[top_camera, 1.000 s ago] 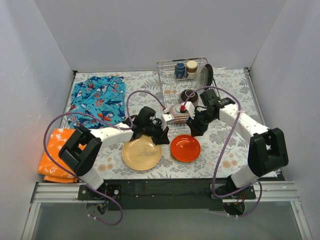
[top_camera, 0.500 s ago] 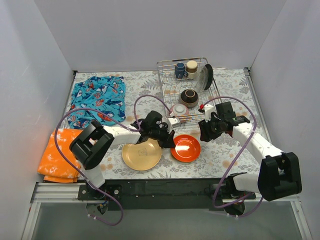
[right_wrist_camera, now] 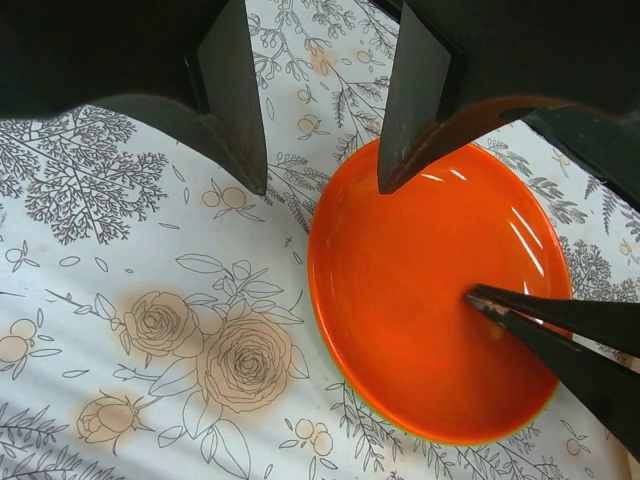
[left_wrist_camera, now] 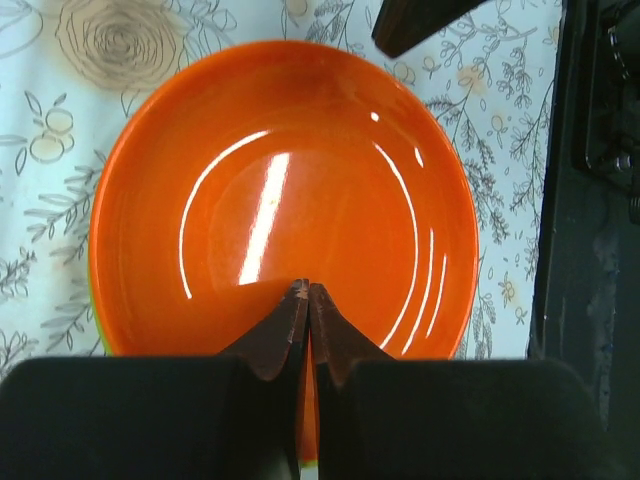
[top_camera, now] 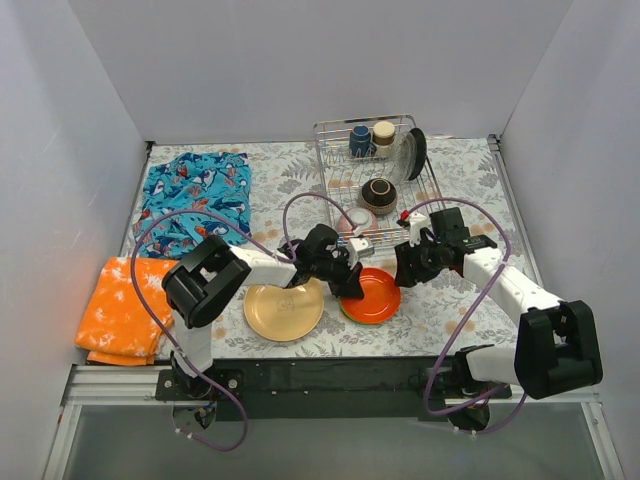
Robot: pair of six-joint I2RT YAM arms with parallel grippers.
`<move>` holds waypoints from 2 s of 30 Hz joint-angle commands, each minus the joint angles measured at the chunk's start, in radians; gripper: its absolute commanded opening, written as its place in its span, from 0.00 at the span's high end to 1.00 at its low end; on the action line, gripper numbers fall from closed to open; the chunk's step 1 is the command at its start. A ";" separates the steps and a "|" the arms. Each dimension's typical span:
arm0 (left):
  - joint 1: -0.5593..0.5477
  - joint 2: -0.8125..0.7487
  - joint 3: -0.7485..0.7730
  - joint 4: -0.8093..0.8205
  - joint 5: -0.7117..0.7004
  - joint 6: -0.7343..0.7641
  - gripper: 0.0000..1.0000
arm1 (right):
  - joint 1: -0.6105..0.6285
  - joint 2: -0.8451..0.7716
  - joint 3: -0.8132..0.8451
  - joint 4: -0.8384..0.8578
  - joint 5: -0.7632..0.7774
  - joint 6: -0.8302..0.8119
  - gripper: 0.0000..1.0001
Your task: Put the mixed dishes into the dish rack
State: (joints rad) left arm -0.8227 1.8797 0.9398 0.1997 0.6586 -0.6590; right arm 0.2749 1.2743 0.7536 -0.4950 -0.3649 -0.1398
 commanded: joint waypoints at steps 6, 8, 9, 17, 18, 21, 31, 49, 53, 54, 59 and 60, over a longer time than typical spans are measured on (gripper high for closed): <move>-0.032 0.087 0.039 -0.002 -0.047 -0.008 1.00 | -0.005 0.039 -0.007 0.039 -0.022 0.040 0.43; -0.041 0.105 0.047 0.013 -0.062 -0.007 1.00 | -0.005 0.043 -0.010 0.041 -0.017 0.054 0.42; -0.044 0.114 0.051 0.018 -0.068 -0.007 1.00 | -0.005 0.043 -0.014 0.042 -0.009 0.062 0.42; -0.061 0.144 0.091 0.033 -0.068 -0.039 1.00 | -0.006 0.095 -0.016 0.055 0.000 0.091 0.43; -0.061 0.141 0.091 0.033 -0.068 -0.039 1.00 | -0.006 0.108 -0.016 0.056 0.000 0.094 0.44; -0.061 0.134 0.090 0.026 -0.071 -0.031 1.00 | -0.006 0.125 -0.017 0.065 -0.020 0.094 0.52; -0.052 0.064 0.129 -0.061 -0.123 -0.028 0.99 | -0.006 0.140 0.001 0.059 -0.026 0.075 0.99; 0.172 -0.214 0.229 -0.449 -0.018 0.147 0.43 | -0.009 -0.041 0.084 0.022 -0.077 -0.185 0.99; 0.212 -0.185 0.252 -0.502 0.125 0.197 0.42 | -0.008 -0.150 0.001 0.137 -0.141 -0.277 0.99; 0.214 -0.180 0.255 -0.505 0.151 0.211 0.42 | -0.008 -0.192 -0.029 0.160 -0.143 -0.282 0.99; 0.215 -0.131 0.274 -0.514 0.219 0.242 0.42 | 0.010 -0.231 -0.049 0.188 -0.158 -0.297 0.99; 0.215 -0.123 0.278 -0.516 0.232 0.243 0.42 | 0.017 -0.230 -0.051 0.188 -0.158 -0.291 0.99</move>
State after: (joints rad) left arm -0.6022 1.7329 1.1759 -0.2779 0.7765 -0.4664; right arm 0.2749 1.0576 0.7128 -0.3882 -0.4786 -0.3981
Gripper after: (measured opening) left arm 0.578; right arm 0.031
